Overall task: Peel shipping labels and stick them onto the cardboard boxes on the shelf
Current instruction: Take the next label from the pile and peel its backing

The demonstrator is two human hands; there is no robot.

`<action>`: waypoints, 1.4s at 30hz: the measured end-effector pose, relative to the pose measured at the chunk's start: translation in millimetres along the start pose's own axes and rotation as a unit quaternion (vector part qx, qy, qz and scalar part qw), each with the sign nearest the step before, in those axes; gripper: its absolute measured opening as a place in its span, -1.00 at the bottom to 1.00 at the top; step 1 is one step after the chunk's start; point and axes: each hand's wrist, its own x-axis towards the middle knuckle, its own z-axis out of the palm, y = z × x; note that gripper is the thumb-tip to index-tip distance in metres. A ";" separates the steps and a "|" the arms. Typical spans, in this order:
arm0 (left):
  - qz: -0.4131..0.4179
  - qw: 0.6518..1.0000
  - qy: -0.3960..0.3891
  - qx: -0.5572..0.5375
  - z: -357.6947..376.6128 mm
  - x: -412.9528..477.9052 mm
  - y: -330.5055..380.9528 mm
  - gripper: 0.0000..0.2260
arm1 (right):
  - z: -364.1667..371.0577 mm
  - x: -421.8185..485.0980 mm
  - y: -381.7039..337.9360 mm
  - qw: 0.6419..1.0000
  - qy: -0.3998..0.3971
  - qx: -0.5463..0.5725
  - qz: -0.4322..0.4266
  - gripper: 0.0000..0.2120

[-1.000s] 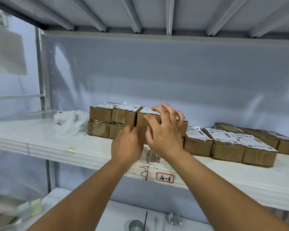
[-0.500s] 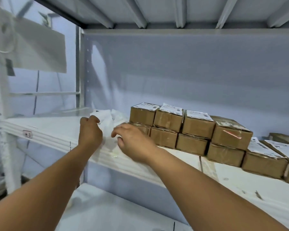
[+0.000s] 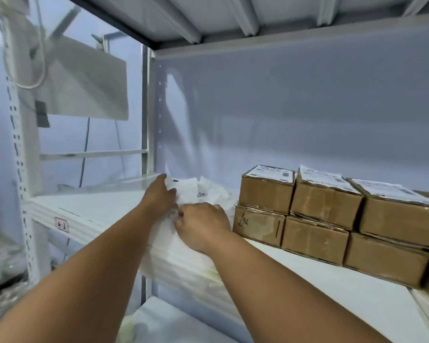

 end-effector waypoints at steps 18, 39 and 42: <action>0.058 0.998 0.032 -0.005 0.6 -4.7 0.8 -0.79 | -5.4 -2.2 5.0 0.995 0.008 0.091 0.046 -0.61; 0.090 0.981 0.147 0.089 -3.2 -21.5 10.6 -0.89 | 1.5 6.2 10.8 0.993 -0.061 0.081 0.064 -0.50; 0.098 0.967 0.214 0.095 -6.5 -26.4 15.9 -0.85 | 2.4 6.4 10.7 0.993 -0.068 0.072 0.064 -0.50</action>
